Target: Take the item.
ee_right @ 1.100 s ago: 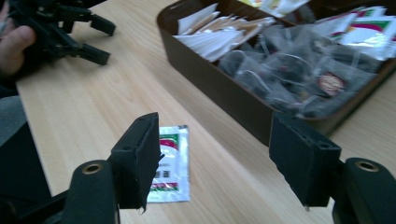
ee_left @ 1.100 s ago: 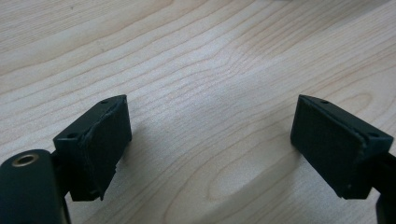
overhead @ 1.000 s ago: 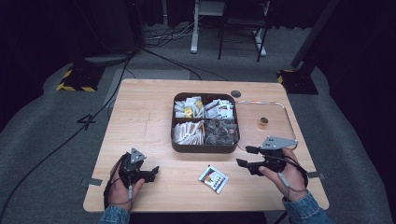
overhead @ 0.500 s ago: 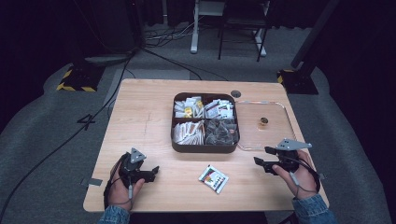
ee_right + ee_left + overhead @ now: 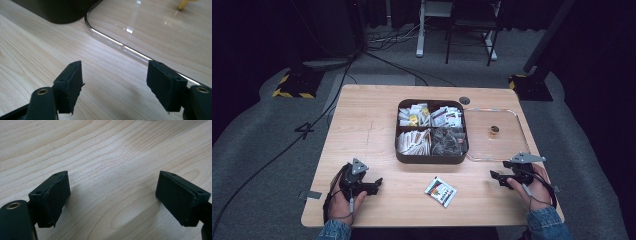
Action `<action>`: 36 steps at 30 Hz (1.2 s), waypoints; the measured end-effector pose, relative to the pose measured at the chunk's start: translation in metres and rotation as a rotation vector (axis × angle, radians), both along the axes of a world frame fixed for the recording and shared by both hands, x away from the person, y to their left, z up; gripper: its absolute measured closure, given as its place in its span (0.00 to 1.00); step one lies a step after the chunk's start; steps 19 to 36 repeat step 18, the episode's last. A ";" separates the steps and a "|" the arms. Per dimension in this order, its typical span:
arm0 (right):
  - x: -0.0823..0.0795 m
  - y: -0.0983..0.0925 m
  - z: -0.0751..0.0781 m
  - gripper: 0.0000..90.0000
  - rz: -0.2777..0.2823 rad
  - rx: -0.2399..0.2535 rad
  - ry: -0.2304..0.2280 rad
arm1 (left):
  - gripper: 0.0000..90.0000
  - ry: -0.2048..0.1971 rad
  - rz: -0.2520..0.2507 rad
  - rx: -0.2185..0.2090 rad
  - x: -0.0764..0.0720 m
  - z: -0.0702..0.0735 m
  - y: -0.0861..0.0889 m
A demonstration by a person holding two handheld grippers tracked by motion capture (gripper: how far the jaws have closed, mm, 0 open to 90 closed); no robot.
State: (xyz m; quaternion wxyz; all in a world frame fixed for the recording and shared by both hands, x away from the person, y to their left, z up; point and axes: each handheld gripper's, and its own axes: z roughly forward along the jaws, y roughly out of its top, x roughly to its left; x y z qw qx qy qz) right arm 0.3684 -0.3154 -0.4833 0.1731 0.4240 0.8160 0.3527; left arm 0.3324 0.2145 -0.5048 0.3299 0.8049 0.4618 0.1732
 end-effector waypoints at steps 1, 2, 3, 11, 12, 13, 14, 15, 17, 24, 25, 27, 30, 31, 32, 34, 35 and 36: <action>0.000 -0.001 -0.002 0.31 0.004 -0.002 0.004 | 0.14 0.000 -0.001 0.000 0.000 0.000 0.000; 0.000 -0.002 -0.005 0.29 0.008 -0.008 0.012 | 0.14 -0.001 -0.001 0.000 0.000 0.000 0.000; 0.000 -0.002 -0.007 0.27 0.015 -0.020 0.028 | 0.14 -0.001 -0.002 0.001 0.000 0.000 0.000; -0.001 -0.003 -0.022 0.04 0.044 -0.026 -0.008 | 0.14 0.003 -0.006 0.001 0.002 0.000 0.000; -0.001 -0.002 -0.022 0.04 0.043 -0.024 -0.007 | 0.14 0.003 -0.006 0.001 0.002 0.000 0.000; -0.001 -0.002 -0.022 0.03 0.042 -0.025 -0.006 | 0.14 0.001 -0.007 0.001 0.002 0.000 0.000; -0.001 -0.002 -0.022 0.03 0.039 -0.025 -0.005 | 0.14 0.003 -0.010 -0.001 0.002 0.000 0.000; -0.001 -0.002 -0.022 0.02 0.035 -0.029 -0.004 | 0.14 0.001 -0.013 -0.001 0.003 0.000 0.000; -0.001 -0.002 -0.022 0.02 0.028 -0.031 -0.003 | 0.14 0.009 -0.020 0.001 0.003 0.000 0.000; -0.001 -0.002 -0.022 0.02 0.028 -0.031 -0.003 | 0.14 0.009 -0.020 0.001 0.003 0.000 0.000; -0.001 -0.002 -0.022 0.02 0.028 -0.031 -0.003 | 0.14 0.009 -0.020 0.001 0.003 0.000 0.000; -0.001 -0.002 -0.022 0.02 0.028 -0.031 -0.003 | 0.14 0.009 -0.020 0.001 0.003 0.000 0.000; -0.001 -0.002 -0.022 0.02 0.028 -0.031 -0.003 | 0.14 0.009 -0.020 0.001 0.003 0.000 0.000; -0.001 -0.002 -0.022 0.02 0.028 -0.031 -0.003 | 0.14 0.009 -0.020 0.001 0.003 0.000 0.000; -0.001 -0.002 -0.022 0.02 0.028 -0.031 -0.003 | 0.14 0.009 -0.020 0.001 0.003 0.000 0.000; -0.001 -0.002 -0.022 0.02 0.028 -0.031 -0.003 | 0.14 0.009 -0.020 0.001 0.003 0.000 0.000; -0.001 -0.002 -0.022 0.02 0.028 -0.031 -0.003 | 0.14 0.009 -0.020 0.001 0.003 0.000 0.000; -0.001 -0.002 -0.022 0.02 0.028 -0.031 -0.003 | 0.14 0.009 -0.020 0.001 0.003 0.000 0.000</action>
